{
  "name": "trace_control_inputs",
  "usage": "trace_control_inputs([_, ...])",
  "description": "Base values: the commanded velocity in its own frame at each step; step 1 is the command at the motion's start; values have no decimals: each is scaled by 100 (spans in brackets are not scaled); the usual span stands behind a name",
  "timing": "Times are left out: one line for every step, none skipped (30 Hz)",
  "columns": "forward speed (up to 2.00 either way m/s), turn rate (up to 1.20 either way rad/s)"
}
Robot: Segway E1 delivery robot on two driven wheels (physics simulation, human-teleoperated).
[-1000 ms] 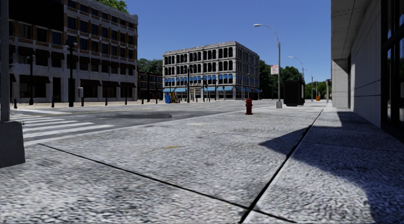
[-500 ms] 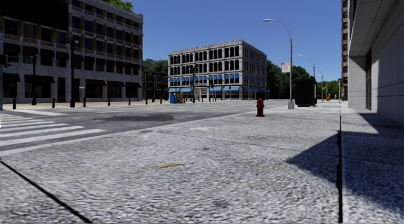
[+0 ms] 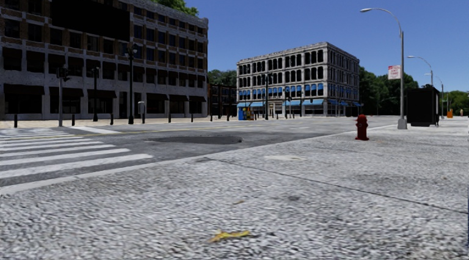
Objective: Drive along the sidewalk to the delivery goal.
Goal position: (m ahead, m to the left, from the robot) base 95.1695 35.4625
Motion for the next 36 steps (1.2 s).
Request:
trace_control_inputs([177, 53])
trace_control_inputs([176, 53])
trace_control_inputs([175, 53])
trace_control_inputs([175, 53])
trace_control_inputs([173, 53])
trace_control_inputs([172, 53])
trace_control_inputs([172, 53])
trace_control_inputs([172, 53])
trace_control_inputs([172, 53])
trace_control_inputs([172, 54])
trace_control_inputs([172, 55])
trace_control_inputs([172, 56])
trace_control_inputs([172, 56])
trace_control_inputs([172, 57])
trace_control_inputs([172, 57])
trace_control_inputs([172, 57])
trace_control_inputs([172, 57])
trace_control_inputs([172, 57])
trace_control_inputs([172, 57])
trace_control_inputs([172, 57])
trace_control_inputs([172, 57])
trace_control_inputs([172, 57])
trace_control_inputs([172, 57])
trace_control_inputs([171, 57])
trace_control_inputs([171, 57])
trace_control_inputs([171, 57])
trace_control_inputs([171, 57])
trace_control_inputs([171, 57])
trace_control_inputs([171, 57])
trace_control_inputs([171, 57])
trace_control_inputs([171, 57])
trace_control_inputs([171, 57])
trace_control_inputs([171, 57])
trace_control_inputs([171, 57])
trace_control_inputs([171, 57])
trace_control_inputs([172, 57])
